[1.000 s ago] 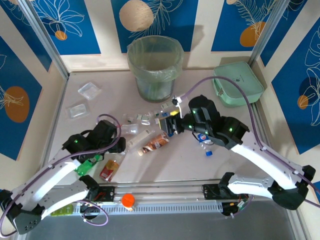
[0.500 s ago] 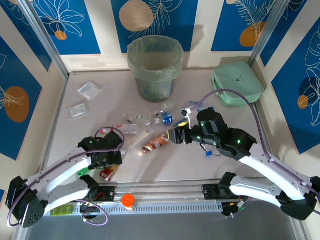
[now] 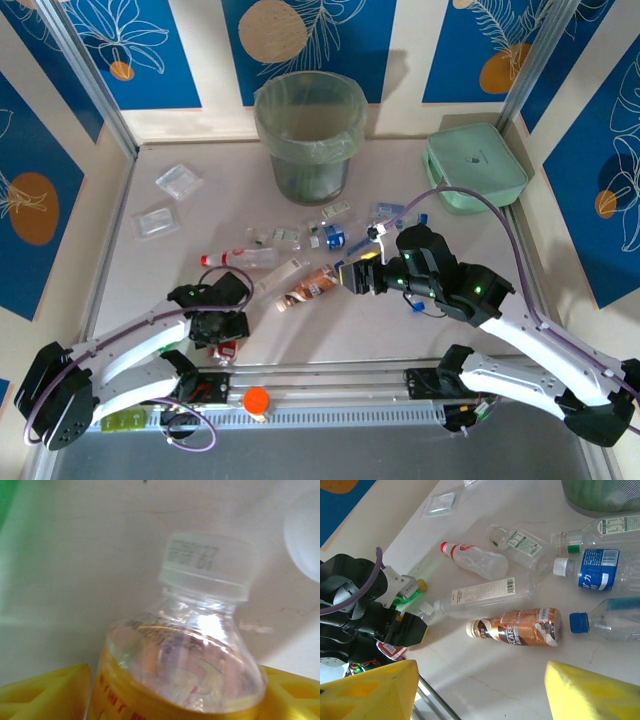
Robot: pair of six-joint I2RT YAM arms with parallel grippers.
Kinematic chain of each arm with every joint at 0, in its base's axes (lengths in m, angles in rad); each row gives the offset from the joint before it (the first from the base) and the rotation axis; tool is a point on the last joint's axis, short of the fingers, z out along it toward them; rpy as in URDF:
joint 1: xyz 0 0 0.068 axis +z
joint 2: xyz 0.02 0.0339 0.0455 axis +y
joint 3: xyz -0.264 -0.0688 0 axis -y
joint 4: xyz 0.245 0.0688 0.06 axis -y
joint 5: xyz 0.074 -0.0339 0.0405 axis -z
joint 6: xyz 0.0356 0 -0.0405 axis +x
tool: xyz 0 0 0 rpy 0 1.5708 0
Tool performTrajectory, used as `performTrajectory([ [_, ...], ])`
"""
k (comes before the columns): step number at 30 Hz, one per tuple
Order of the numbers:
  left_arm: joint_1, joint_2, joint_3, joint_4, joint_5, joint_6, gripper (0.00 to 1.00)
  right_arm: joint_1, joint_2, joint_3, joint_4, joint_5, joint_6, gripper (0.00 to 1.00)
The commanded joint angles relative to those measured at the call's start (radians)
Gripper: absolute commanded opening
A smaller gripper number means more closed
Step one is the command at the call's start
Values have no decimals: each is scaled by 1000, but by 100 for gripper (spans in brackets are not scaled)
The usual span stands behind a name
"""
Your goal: Put the plastic bottles in the bin
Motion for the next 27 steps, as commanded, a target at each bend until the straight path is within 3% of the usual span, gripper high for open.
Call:
performTrajectory([
  [1,6,1,-9,39,34,12,69,-7,-16,-8,22,-19,12,68],
  [7,7,-11,12,20,12,29,57,-10,-22,10,10,-16,9,67],
  [19,7,-113,145,-112,-66,47,55,-10,-72,19,-13,8,22,67],
  [27,6,-189,338,-73,-21,268,55,-22,-127,7,-18,61,31,67],
])
